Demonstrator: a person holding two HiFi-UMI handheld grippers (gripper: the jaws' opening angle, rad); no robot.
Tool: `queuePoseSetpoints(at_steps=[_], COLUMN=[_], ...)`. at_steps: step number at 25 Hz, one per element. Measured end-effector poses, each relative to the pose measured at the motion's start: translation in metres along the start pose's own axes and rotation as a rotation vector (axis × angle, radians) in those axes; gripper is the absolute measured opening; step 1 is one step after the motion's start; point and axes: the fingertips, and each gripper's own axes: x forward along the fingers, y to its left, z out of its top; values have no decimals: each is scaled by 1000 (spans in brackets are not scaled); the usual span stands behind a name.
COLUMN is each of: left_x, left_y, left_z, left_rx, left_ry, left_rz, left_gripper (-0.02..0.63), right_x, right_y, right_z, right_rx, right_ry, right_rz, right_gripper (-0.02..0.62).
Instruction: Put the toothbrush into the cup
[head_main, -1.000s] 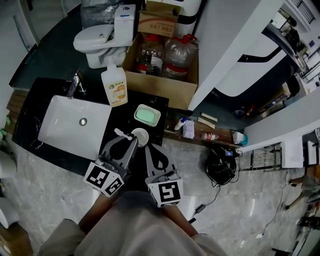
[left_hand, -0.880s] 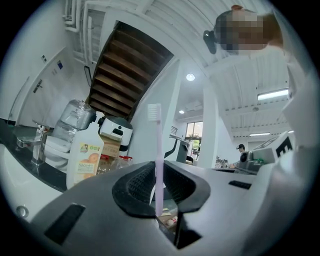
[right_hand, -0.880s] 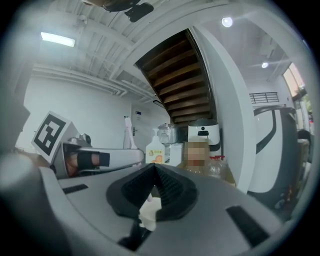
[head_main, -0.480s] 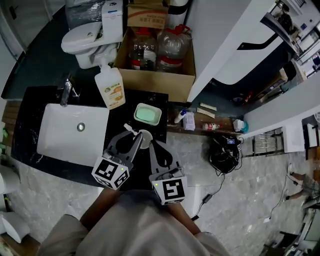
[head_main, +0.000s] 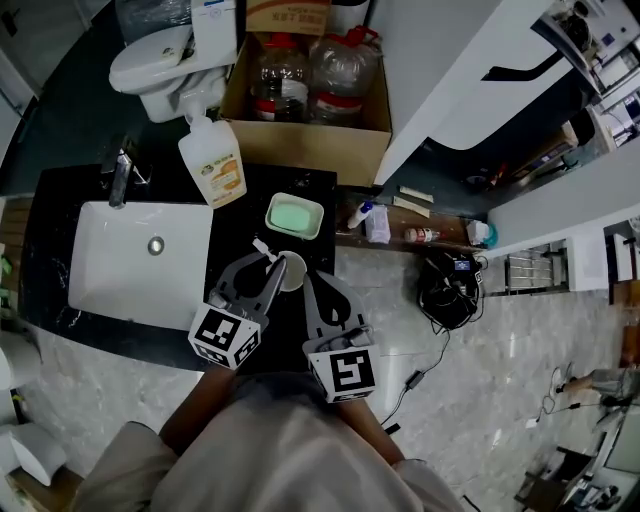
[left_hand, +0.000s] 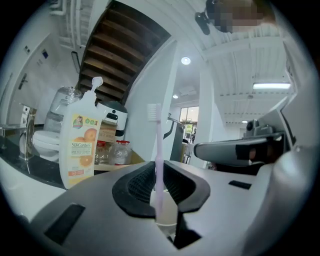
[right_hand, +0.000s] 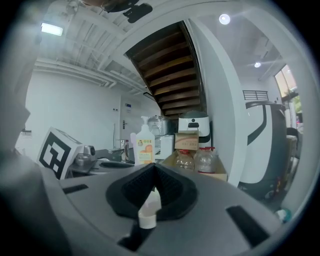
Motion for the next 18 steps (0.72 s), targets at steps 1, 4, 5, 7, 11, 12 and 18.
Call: queuePoseSetpoints(at_steps=[1,4,5,7,11,12,18], left_x=[1,2,2,4,6,6,7], left_y=[0,1,2,3,4,4,4], left_z=[-4,-14,-16,-19,-27,-28,-36], left_rx=[14,10,5,-1,-4,-5,-8], left_ry=[12,30,34,40,55,57,76], left_rz=[-1,-2,0,1,-2,-3,-10], left_gripper=[54,54,54,54,54,54,54], right_x=[1,2,3,4,6,6,7], right_y=[0,-1,-2,-2,-1,0,2], right_z=[-2,-4,-4,-6,-7,-7,-9], right_rx=[0,-1,1,1,-5,-6,-10], right_ry=[6,14,15,19,30,32,43], right_rz=[0,-2,-4,-3,3,3,6], right_gripper=[6,6,6,6,6,6,6])
